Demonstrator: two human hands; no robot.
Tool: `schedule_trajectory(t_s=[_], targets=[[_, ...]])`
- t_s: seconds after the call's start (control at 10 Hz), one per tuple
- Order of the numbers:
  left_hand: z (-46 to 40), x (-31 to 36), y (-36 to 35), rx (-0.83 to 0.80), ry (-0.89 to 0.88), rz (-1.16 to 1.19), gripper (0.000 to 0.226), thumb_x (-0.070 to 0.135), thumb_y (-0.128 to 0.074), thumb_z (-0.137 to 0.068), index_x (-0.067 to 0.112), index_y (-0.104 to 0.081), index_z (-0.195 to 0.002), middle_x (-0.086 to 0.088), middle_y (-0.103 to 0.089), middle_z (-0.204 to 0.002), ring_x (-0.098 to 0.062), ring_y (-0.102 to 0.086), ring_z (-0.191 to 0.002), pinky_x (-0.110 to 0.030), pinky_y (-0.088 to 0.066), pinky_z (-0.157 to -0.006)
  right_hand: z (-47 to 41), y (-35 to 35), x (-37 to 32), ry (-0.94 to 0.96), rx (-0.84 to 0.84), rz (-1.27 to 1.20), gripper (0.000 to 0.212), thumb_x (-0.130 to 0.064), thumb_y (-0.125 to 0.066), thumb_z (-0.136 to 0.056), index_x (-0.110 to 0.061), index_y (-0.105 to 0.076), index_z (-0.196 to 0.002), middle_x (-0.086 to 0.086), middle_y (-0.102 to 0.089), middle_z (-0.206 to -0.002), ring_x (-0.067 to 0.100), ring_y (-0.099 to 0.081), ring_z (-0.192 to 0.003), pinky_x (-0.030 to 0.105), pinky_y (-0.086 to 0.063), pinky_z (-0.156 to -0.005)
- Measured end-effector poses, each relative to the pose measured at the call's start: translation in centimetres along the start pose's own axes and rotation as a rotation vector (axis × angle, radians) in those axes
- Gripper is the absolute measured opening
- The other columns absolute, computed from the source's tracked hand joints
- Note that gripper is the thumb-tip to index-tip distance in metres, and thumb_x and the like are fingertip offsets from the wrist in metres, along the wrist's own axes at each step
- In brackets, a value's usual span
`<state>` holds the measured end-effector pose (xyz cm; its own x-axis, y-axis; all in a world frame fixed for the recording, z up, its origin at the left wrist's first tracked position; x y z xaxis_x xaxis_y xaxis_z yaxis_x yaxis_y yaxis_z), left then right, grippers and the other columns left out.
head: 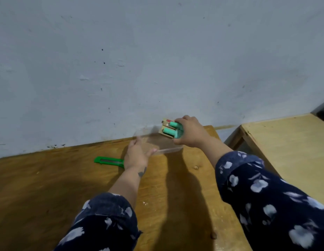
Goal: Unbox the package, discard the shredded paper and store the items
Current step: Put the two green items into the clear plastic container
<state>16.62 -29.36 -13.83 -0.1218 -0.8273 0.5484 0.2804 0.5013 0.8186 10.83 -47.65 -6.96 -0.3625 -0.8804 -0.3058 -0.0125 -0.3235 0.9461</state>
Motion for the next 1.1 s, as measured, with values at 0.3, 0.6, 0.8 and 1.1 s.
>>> schedule_trajectory(t_s=[0.3, 0.6, 0.8, 1.1], targets=[[-0.1, -1.8, 0.0, 0.052, -0.035, 0.045, 0.078, 0.048, -0.07, -0.079, 0.019, -0.036, -0.143, -0.005, -0.05, -0.136, -0.026, -0.053, -0.118, -0.039, -0.048, -0.088, -5.0, -7.7, -5.3, 0.166, -0.274, 0.179, 0.06, -0.036, -0.072, -0.07, -0.026, -0.054, -0.127, 0.002, -0.059, -0.118, 0.024, -0.053, -0.106, 0.04, -0.049, -0.091], [-0.4, -2.2, -0.3, 0.032, -0.018, 0.056, 0.087, 0.048, -0.068, -0.08, 0.018, -0.026, -0.15, -0.005, -0.043, -0.144, -0.025, -0.048, -0.125, -0.039, -0.046, -0.095, -6.2, -9.9, -6.0, 0.15, -0.267, 0.031, 0.059, -0.024, -0.073, -0.076, -0.026, -0.05, -0.131, 0.003, -0.055, -0.125, 0.023, -0.049, -0.114, 0.044, -0.042, -0.103], [-0.7, -1.8, 1.6, 0.0, -0.05, 0.063, 0.078, 0.056, -0.061, -0.083, 0.018, -0.033, -0.146, -0.003, -0.035, -0.153, -0.024, -0.037, -0.137, -0.04, -0.04, -0.104, -4.7, -6.7, -6.5, 0.162, -0.187, -0.023, 0.056, -0.02, -0.074, -0.077, -0.021, -0.054, -0.129, 0.006, -0.056, -0.129, 0.026, -0.049, -0.119, 0.04, -0.043, -0.101], [10.9, -6.0, 8.1, 0.019, -0.362, 0.173, 0.046, 0.035, -0.053, -0.095, 0.035, -0.041, -0.139, 0.016, -0.04, -0.143, -0.004, -0.035, -0.134, -0.02, -0.024, -0.11, 13.1, -4.6, -6.9, 0.183, 0.125, -0.268, 0.036, -0.026, -0.061, -0.089, -0.036, -0.054, -0.122, -0.007, -0.05, -0.131, 0.014, -0.04, -0.13, 0.031, -0.036, -0.11]])
Point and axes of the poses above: each hand's wrist, its own z-axis away from the middle knuckle, its own y-axis out of the back of the hand, x = y × z, the point moved 6 cm from there along -z, towards the middle knuckle
